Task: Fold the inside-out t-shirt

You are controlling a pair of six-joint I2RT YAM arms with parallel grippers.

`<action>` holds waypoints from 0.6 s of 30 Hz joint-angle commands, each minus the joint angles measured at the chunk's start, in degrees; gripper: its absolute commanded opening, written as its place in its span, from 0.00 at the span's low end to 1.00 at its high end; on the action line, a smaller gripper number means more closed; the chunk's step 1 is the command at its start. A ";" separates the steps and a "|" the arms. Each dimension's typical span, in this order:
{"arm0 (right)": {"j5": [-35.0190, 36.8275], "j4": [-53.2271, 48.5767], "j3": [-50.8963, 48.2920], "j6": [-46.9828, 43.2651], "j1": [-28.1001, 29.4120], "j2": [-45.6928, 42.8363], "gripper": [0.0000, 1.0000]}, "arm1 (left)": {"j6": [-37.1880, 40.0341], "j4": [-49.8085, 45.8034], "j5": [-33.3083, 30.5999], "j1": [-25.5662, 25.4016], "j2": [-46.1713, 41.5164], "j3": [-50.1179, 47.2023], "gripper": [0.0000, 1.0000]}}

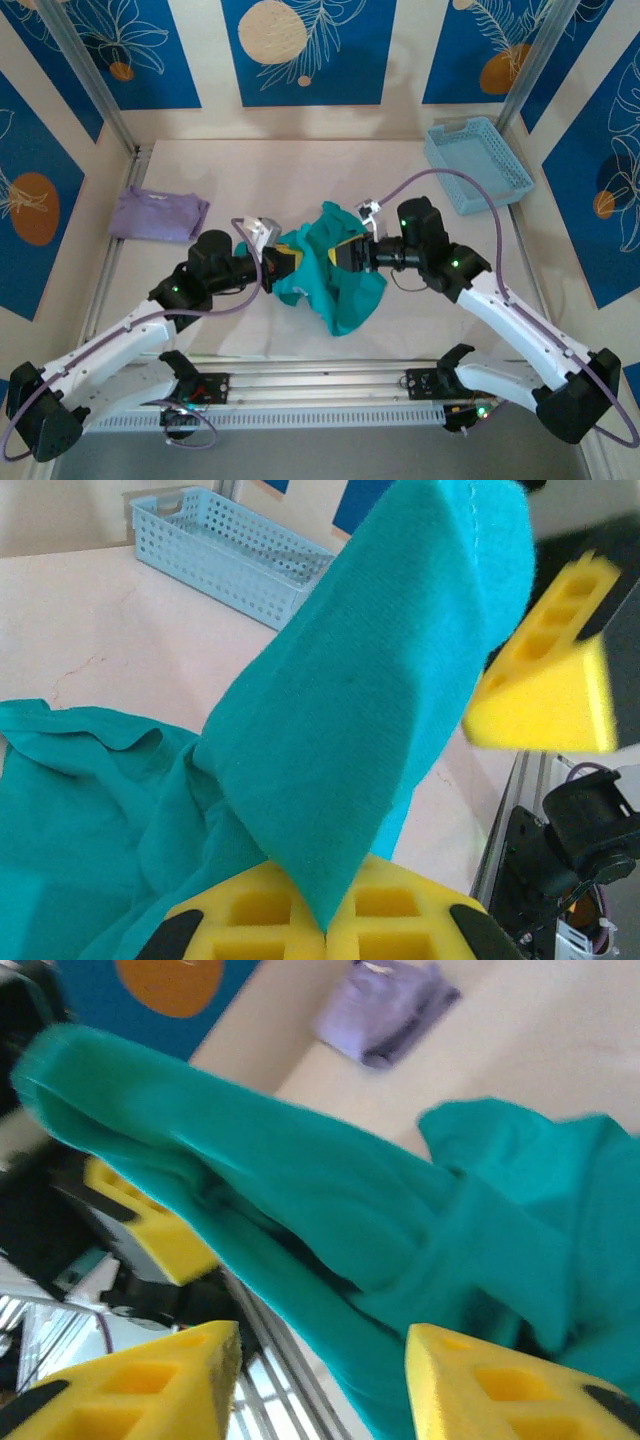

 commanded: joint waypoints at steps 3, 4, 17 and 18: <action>6.58 3.02 -4.99 4.18 2.45 0.95 0.57 | -0.68 3.77 0.02 -0.09 -0.54 -0.97 0.00; 5.97 4.72 -5.33 4.85 2.52 1.42 0.58 | -0.52 3.51 0.01 -0.08 -0.54 -1.01 0.00; 1.66 14.56 -3.85 9.28 2.66 8.75 0.51 | 0.15 2.44 0.14 -0.09 -1.54 -1.98 0.00; 1.30 15.23 -3.57 9.55 2.66 9.49 0.41 | 0.27 2.49 0.07 -0.05 -1.57 -2.06 0.00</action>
